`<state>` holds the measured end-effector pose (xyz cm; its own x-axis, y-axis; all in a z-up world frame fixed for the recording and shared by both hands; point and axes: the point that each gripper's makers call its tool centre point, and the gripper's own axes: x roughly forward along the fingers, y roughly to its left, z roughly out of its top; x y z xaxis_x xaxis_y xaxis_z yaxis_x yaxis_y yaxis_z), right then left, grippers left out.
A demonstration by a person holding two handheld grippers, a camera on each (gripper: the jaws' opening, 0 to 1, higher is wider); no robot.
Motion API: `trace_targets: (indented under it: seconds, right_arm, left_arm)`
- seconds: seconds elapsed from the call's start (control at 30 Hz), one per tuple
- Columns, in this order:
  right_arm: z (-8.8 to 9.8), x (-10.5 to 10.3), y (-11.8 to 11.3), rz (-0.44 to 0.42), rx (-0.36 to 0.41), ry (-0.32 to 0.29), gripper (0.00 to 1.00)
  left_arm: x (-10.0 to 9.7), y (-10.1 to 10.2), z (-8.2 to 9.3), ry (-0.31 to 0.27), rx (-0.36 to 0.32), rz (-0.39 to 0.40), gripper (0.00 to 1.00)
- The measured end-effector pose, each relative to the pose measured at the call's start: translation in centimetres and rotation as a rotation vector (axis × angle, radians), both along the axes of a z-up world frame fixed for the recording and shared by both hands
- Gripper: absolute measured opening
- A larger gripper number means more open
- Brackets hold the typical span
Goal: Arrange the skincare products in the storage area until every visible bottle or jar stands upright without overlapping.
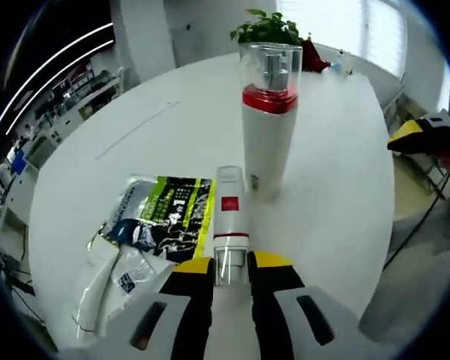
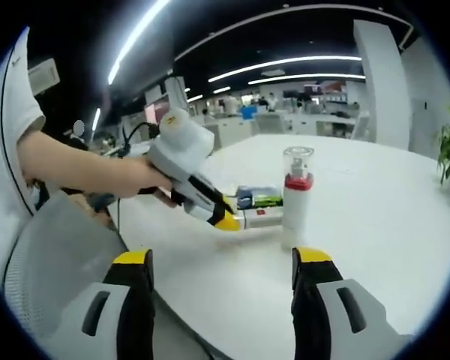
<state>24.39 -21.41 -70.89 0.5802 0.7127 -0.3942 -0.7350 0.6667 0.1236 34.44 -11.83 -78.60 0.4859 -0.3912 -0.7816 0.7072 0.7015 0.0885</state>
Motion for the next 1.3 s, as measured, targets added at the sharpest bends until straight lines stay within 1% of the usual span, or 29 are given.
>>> trace_targets:
  seconds: [0.07,0.13,0.27,0.33,0.4,0.43,0.5,0.63,0.7,0.73,0.8,0.93,0.97,1.03,1.13,1.17,1.3]
  right_arm:
    - [0.0,-0.1,0.1,0.015,-0.006,-0.005,0.74]
    - [0.1,-0.2,0.3,0.027,-0.009,-0.007,0.74]
    - [0.0,-0.4,0.5,0.046,-0.021,-0.012,0.73]
    - [0.1,-0.4,0.6,0.054,-0.023,-0.014,0.73]
    - [0.2,-0.5,0.6,0.067,-0.033,-0.019,0.72]
    - [0.3,-0.6,0.7,0.074,-0.038,-0.021,0.72]
    - [0.4,-0.7,0.8,0.098,-0.046,-0.028,0.71]
    - [0.9,-0.6,1.2,0.133,-0.066,-0.046,0.67]
    - [0.9,-0.6,1.6,0.161,-0.08,-0.057,0.66]
    - [1.0,-0.5,1.9,0.175,-0.088,-0.062,0.66]
    - [1.1,-0.6,2.3,0.208,-0.103,-0.074,0.64]
    - [1.1,-1.0,3.3,0.277,-0.124,-0.082,0.59]
    - [0.9,-1.2,3.6,0.307,-0.138,-0.086,0.57]
    - [0.7,-1.5,4.2,0.348,-0.163,-0.091,0.55]
    - [0.5,-2.0,5.1,0.399,-0.188,-0.101,0.53]
    - [0.4,-2.1,5.3,0.414,-0.2,-0.105,0.52]
    - [0.0,-2.4,6.1,0.472,-0.239,-0.117,0.49]
  left_arm:
    - [-0.9,0.4,0.5,-0.001,0.016,-0.026,0.16]
    - [-1.7,0.6,0.8,0.005,0.016,-0.047,0.16]
    - [-2.8,1.4,1.1,0.018,0.014,-0.076,0.16]
    - [-3.2,1.8,1.0,0.023,0.015,-0.098,0.16]
    - [-4.1,1.5,1.4,0.01,0.012,-0.155,0.16]
    - [-4.4,1.7,1.4,0.016,0.013,-0.159,0.16]
    - [-5.5,1.6,1.8,0.021,0.012,-0.193,0.16]
    - [-6.5,1.6,2.3,0.02,0.021,-0.244,0.16]
    - [-7.3,1.5,2.6,0.029,0.013,-0.288,0.16]
    - [-7.9,1.5,2.6,0.036,0.025,-0.328,0.16]
    - [-8.9,1.7,2.9,0.028,0.056,-0.394,0.16]
    - [-10.4,1.8,3.5,0.048,0.025,-0.422,0.16]
    - [-10.5,2.1,3.5,0.048,0.026,-0.438,0.16]
    - [-11.3,2.2,4.0,0.046,0.031,-0.465,0.16]
    - [-11.9,2.3,4.4,0.042,0.035,-0.515,0.16]
    - [-12.1,2.4,4.5,0.043,0.038,-0.515,0.16]
    - [-13.1,2.6,5.1,0.049,0.066,-0.572,0.16]
